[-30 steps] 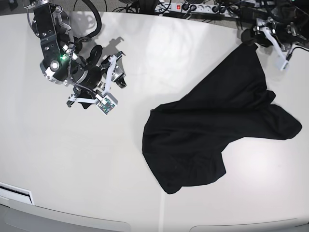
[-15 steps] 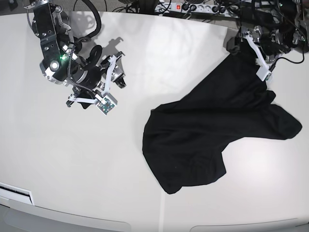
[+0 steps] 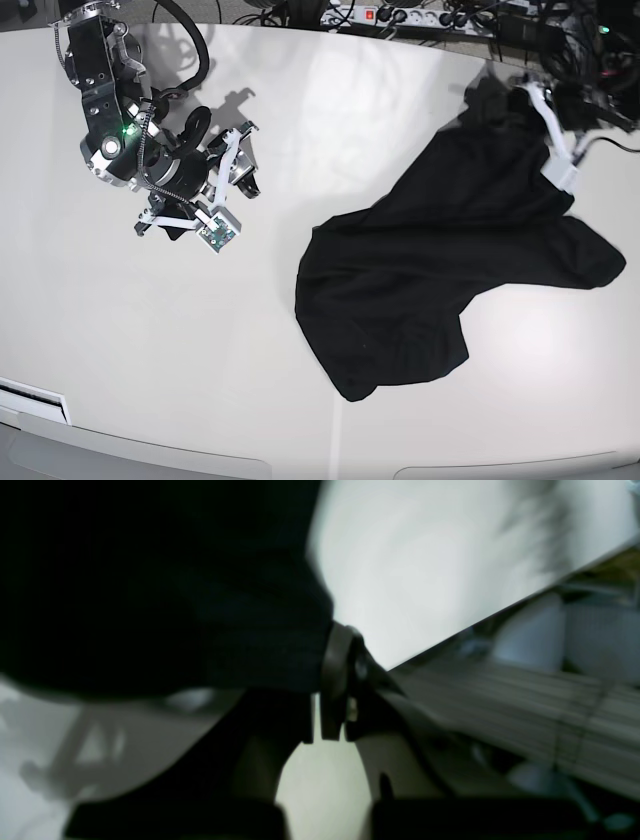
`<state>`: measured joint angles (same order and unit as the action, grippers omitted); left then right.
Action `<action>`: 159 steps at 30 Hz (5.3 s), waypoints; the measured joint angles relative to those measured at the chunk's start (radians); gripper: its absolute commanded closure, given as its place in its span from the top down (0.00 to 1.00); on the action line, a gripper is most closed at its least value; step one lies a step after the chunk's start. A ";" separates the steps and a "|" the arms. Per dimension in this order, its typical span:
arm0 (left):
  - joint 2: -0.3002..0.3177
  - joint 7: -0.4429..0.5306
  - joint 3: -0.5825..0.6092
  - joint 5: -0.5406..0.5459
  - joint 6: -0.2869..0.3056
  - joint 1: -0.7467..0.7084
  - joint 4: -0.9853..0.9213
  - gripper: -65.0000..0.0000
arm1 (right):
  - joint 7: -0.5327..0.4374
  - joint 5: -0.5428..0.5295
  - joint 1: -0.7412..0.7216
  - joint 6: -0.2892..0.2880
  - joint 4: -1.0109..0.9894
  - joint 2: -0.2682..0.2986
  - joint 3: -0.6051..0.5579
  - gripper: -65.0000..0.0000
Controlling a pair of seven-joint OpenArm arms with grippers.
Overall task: Layout the t-shirt on the table in an organized manner, then fold the t-shirt properly
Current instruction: 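Reach the right gripper over and grasp the shirt's bunched fabric, then drag the grasped fabric with the right gripper toward the table center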
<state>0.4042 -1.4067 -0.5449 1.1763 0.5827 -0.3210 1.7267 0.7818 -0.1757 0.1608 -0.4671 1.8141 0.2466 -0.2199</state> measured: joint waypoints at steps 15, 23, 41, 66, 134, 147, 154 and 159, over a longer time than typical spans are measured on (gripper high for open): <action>0.050 -0.008 -0.451 0.270 0.111 0.036 0.622 0.00 | 0.036 -0.155 0.005 -0.133 0.000 0.000 -0.014 0.57; 0.050 0.079 -0.463 0.037 0.050 0.035 0.562 0.00 | 0.047 -0.239 0.005 -0.181 0.000 -0.007 -0.211 0.57; 0.047 0.076 -0.463 0.047 0.047 0.002 0.327 0.00 | -0.068 0.327 -0.035 0.423 -0.006 -0.238 -0.453 0.58; 0.047 0.063 -0.463 0.099 0.054 -0.003 0.327 0.00 | -0.156 0.418 -0.396 0.236 -0.518 -0.245 -0.460 0.00; 0.047 0.052 -0.463 0.035 0.069 -0.023 0.321 0.00 | -0.185 0.247 -0.341 0.247 -0.419 -0.314 -0.511 0.38; 0.047 0.053 -0.462 0.039 0.069 -0.023 0.321 0.00 | -0.250 0.308 -0.365 0.348 -0.527 -0.316 -0.511 0.35; 0.047 0.052 -0.463 0.039 0.069 -0.023 0.321 0.00 | -0.256 0.301 -0.385 0.284 -0.533 -0.317 -0.509 0.49; 0.047 0.052 -0.462 0.039 0.069 -0.023 0.321 0.00 | -0.278 0.272 -0.387 0.284 -0.597 -0.316 -0.509 0.39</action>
<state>0.4515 -1.3544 -1.0073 1.2152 0.6514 -0.3435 2.0476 0.5037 0.0963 -0.2264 -0.1829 1.2167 -0.0696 -0.7292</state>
